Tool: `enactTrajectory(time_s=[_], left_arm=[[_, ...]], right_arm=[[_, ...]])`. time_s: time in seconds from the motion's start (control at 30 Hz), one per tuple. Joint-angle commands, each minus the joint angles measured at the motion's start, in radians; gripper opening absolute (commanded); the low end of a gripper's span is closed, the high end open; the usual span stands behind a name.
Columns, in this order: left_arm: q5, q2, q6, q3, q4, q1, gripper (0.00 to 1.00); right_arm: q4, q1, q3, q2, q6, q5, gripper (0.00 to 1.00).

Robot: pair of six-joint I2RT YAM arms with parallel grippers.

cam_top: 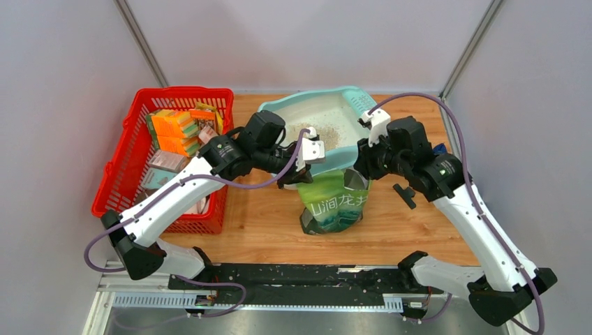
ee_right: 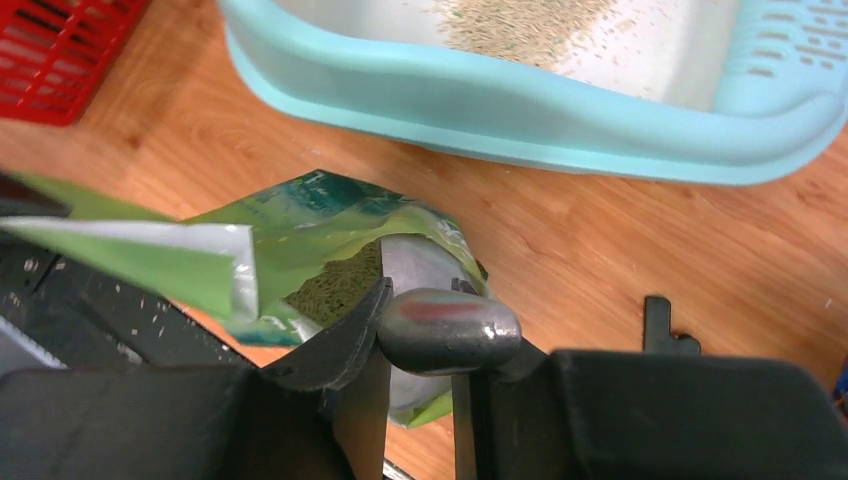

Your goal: Fill the litter box with clean litter

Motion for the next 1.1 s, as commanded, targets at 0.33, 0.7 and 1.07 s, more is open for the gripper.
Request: enactTrajectory(time_s=[0.33, 0.7, 1.07], left_arm=[[0.093, -0.008, -0.214, 0.033, 0.182, 0.0, 0.0], [0.116, -0.045, -0.248, -0.04, 0.21, 0.0, 0.0], [0.113, -0.027, -0.226, -0.017, 0.19, 0.0, 0.0]], right_arm=[[0.165, 0.175, -0.17, 0.08, 0.175, 0.391, 0.0], [0.273, 0.316, -0.437, 0.053, 0.201, 0.588, 0.0], [0.314, 0.226, -0.58, 0.023, 0.344, 0.151, 0.0]])
